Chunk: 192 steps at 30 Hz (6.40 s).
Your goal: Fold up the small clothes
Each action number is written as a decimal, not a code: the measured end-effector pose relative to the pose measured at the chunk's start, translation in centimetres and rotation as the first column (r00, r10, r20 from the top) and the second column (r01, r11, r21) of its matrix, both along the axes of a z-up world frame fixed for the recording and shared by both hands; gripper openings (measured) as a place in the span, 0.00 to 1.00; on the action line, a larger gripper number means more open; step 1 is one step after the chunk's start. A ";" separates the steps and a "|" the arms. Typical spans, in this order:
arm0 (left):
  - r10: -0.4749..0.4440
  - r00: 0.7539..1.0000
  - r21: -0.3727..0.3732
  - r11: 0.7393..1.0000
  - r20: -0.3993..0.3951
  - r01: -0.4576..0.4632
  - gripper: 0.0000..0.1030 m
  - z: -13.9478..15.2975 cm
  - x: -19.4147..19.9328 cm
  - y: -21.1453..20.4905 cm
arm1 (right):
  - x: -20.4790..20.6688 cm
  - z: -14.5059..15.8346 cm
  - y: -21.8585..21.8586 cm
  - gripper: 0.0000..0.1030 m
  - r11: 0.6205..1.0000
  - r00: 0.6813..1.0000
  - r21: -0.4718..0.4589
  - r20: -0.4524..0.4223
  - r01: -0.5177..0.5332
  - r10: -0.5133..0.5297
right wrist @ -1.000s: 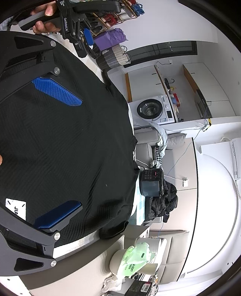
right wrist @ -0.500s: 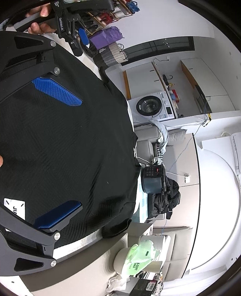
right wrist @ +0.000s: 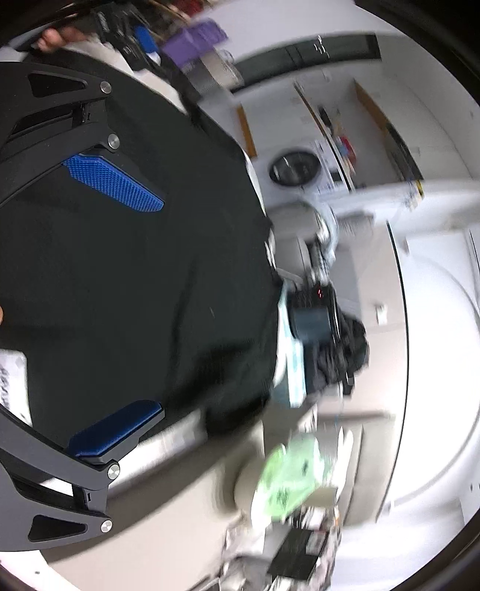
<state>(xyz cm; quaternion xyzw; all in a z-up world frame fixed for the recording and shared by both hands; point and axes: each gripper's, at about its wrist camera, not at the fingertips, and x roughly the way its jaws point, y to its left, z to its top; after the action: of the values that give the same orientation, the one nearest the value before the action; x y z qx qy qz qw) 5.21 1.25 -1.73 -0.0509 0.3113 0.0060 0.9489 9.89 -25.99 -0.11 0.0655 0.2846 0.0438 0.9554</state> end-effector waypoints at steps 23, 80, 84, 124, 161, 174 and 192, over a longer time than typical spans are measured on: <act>0.004 0.993 -0.053 0.999 -0.119 -0.011 0.99 -3.1 10.9 2.7 | 14.5 -3.6 -9.0 0.57 0.897 0.869 0.067 -0.292 0.436 -0.400; -0.207 0.966 -0.241 0.956 -0.154 0.167 0.92 -3.3 26.6 -3.5 | 19.1 -5.7 3.5 0.58 0.954 0.927 -0.237 -0.366 -0.183 0.087; -0.292 0.939 -0.272 0.933 -0.184 0.236 0.79 -4.0 29.8 -7.2 | 19.5 -7.5 2.1 0.52 0.951 0.919 -0.258 -0.390 -0.169 0.057; -0.417 0.853 -0.376 0.879 -0.315 0.291 0.04 -8.6 36.4 -12.9 | 20.7 -8.8 0.3 0.30 0.948 0.916 0.287 -0.400 0.135 -0.009; -0.398 0.890 -0.300 0.897 -0.223 0.326 0.05 -9.1 49.4 -17.9 | 18.2 -8.5 -2.8 0.06 0.932 0.898 0.298 -0.437 0.206 -0.059; -0.244 0.947 -0.185 0.961 -0.210 0.207 0.51 -6.2 50.1 -15.3 | 16.8 -7.7 -2.9 0.15 0.948 0.899 0.280 -0.439 0.153 -0.015; -0.224 0.950 -0.223 0.959 -0.219 0.174 0.93 -2.2 32.7 -5.5 | 20.2 -7.7 6.5 0.16 0.975 0.903 0.216 -0.404 -0.062 0.147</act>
<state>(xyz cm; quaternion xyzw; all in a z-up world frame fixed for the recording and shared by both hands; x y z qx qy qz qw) 37.94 -4.23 -3.94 -0.1135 0.4273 -0.1154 0.8895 30.12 -19.48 -7.78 0.1523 0.4795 0.1083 0.8574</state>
